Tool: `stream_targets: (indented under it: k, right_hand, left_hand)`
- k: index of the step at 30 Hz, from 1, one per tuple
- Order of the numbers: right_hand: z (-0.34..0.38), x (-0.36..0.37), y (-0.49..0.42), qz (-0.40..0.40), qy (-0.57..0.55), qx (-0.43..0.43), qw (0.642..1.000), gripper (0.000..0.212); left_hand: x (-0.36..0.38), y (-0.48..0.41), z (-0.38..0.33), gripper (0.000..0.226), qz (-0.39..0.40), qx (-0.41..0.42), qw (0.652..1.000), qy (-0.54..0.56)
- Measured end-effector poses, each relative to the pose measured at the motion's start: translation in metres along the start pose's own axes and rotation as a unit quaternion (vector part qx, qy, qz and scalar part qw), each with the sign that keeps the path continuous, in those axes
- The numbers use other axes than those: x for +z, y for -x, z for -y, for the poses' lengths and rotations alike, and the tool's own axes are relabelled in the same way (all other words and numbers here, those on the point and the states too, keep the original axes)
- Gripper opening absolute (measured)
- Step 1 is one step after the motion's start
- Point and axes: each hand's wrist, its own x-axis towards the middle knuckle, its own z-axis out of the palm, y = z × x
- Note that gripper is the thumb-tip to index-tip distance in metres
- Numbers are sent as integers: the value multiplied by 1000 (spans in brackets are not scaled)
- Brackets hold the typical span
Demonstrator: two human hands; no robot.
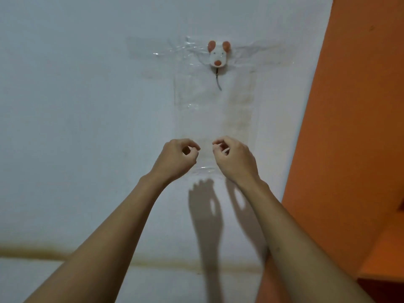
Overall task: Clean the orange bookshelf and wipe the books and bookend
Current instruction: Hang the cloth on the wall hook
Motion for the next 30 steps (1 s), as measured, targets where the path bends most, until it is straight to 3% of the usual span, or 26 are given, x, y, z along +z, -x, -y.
stream_targets:
  k: [5,15,21,25,30]
  right_hand:
    - [-34,22,59,101,2,36,994,16]
    - [-136,98,227,302,17,117,946,21]
    - [-258,209,374,392,29,175,903,23]
    - [-371,321,476,429,50,215,876,22]
    - [-518,460,591,474,73,199,854,22]
  left_hand:
    - [24,54,39,17,112,-65,991,-28]
    - [126,212,130,14,219,-236,946,-44]
    - [234,318,267,22,294,-303,903,-85]
    - [326,385,389,20,311,-310,893,-97]
    - [437,468,526,21,330,-311,886,-90]
